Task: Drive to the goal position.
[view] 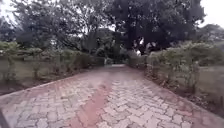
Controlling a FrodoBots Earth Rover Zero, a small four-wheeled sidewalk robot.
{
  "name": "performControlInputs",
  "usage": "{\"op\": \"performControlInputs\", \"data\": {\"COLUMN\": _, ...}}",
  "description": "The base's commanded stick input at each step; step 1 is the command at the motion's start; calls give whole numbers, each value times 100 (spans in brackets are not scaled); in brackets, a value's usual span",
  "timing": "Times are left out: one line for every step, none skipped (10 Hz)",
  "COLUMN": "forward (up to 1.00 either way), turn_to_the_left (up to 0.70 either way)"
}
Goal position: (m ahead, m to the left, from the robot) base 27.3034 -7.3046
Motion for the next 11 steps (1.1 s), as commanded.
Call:
{"op": "performControlInputs", "data": {"forward": 70, "turn_to_the_left": -1}}
{"op": "performControlInputs", "data": {"forward": 70, "turn_to_the_left": 0}}
{"op": "performControlInputs", "data": {"forward": 70, "turn_to_the_left": 0}}
{"op": "performControlInputs", "data": {"forward": 70, "turn_to_the_left": 0}}
{"op": "performControlInputs", "data": {"forward": 70, "turn_to_the_left": -2}}
{"op": "performControlInputs", "data": {"forward": 70, "turn_to_the_left": -26}}
{"op": "performControlInputs", "data": {"forward": 70, "turn_to_the_left": -12}}
{"op": "performControlInputs", "data": {"forward": 70, "turn_to_the_left": 0}}
{"op": "performControlInputs", "data": {"forward": 70, "turn_to_the_left": 0}}
{"op": "performControlInputs", "data": {"forward": 70, "turn_to_the_left": 0}}
{"op": "performControlInputs", "data": {"forward": 70, "turn_to_the_left": 0}}
